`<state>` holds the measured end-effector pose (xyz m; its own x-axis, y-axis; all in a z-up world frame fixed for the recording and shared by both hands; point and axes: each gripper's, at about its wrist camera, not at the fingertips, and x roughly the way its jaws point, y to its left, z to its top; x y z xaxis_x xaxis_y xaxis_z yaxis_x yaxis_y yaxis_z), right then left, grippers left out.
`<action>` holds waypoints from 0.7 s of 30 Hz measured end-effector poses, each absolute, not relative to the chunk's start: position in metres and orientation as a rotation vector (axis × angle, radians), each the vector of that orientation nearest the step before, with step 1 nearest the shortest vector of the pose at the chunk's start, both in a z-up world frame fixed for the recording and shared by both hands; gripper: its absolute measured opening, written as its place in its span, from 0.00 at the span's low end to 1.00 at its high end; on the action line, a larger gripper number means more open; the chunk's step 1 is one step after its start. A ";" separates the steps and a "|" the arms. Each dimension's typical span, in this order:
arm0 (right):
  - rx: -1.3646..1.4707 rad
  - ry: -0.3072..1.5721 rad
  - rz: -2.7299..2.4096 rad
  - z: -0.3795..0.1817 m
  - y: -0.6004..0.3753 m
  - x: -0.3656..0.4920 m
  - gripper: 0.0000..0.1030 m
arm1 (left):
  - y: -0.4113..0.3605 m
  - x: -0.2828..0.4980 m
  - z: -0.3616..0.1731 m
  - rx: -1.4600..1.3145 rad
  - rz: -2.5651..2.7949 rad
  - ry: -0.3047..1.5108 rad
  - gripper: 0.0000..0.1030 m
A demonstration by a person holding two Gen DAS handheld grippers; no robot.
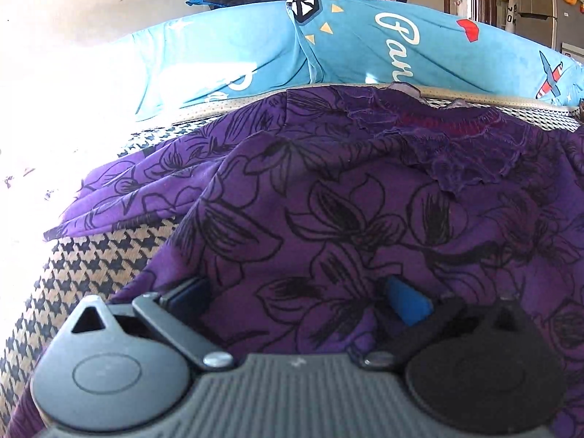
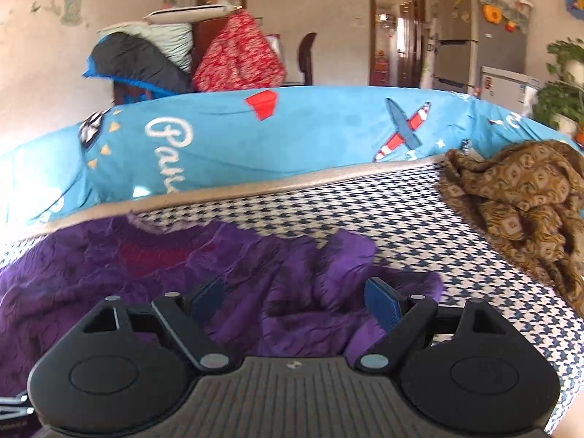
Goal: Fold clothes
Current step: 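Grasp the purple blouse sleeve with the right gripper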
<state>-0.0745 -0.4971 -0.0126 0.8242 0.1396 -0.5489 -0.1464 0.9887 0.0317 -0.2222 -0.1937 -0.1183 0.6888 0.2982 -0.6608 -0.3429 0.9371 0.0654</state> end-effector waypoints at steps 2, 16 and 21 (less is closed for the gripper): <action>0.035 0.587 0.103 -0.013 -0.517 -0.058 0.82 | -0.193 -0.223 -0.118 -0.073 0.354 0.721 1.00; 0.144 0.646 0.172 -0.045 -0.543 0.000 0.59 | -0.197 -0.226 -0.120 -0.060 0.364 0.688 1.00; 0.206 0.710 0.170 -0.067 -0.540 0.016 0.58 | -0.198 -0.225 -0.120 -0.054 0.370 0.687 1.00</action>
